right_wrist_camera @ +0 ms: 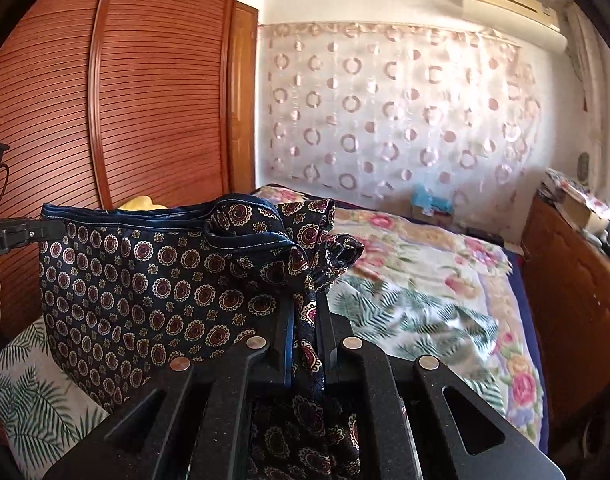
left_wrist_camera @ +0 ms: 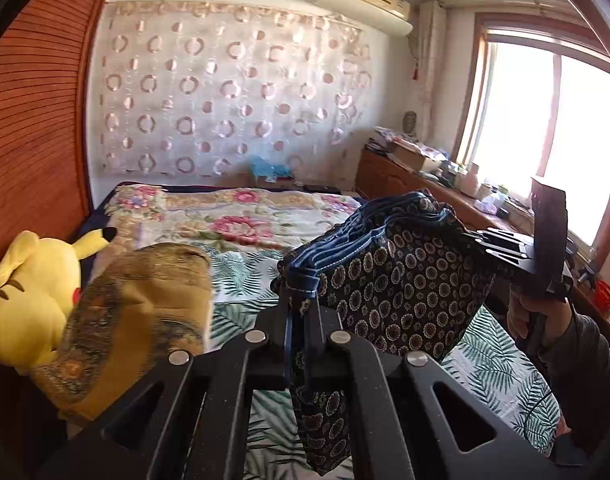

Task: Fold small clothes
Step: 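Carry the folded garment with both grippers toward the yellow plush toy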

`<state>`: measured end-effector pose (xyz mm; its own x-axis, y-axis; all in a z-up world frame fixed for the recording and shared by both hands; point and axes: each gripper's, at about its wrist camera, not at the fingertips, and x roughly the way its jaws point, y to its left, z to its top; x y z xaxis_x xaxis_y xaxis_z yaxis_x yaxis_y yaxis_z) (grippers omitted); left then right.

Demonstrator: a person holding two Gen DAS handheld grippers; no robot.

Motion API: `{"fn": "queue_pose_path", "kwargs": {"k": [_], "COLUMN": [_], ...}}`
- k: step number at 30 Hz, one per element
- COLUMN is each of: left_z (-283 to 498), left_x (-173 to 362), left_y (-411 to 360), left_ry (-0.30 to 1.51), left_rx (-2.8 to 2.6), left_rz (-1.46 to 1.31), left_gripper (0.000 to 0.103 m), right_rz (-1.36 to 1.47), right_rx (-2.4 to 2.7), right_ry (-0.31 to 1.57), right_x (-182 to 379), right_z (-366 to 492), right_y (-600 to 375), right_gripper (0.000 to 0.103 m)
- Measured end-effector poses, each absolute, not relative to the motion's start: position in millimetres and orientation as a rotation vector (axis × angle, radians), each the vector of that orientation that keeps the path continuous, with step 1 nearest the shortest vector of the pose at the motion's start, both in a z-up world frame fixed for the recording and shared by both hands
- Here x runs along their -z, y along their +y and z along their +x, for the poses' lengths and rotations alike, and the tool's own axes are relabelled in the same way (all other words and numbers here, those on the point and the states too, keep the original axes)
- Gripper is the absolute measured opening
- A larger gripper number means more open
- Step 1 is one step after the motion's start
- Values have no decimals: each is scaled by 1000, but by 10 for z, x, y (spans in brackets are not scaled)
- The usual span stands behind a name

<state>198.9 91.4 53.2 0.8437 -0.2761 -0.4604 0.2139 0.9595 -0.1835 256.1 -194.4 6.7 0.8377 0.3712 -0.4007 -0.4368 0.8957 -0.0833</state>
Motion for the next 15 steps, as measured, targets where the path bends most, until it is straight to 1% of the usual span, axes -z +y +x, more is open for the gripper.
{"fn": "queue_pose_path", "kwargs": {"k": [9, 15], "left_z": [1827, 1766], "left_x": [-496, -300], "left_y": [1598, 2075], "left_ry": [425, 396], "left_rx": [150, 43], "left_rz": [-213, -286], "left_gripper": [4, 4], "right_rz": [-295, -419], "right_rx": [-514, -578], "right_ry": [327, 298], "right_x": [-301, -391], "right_z": [3058, 3427], "right_y": [-1532, -1059], "right_gripper": [8, 8]}}
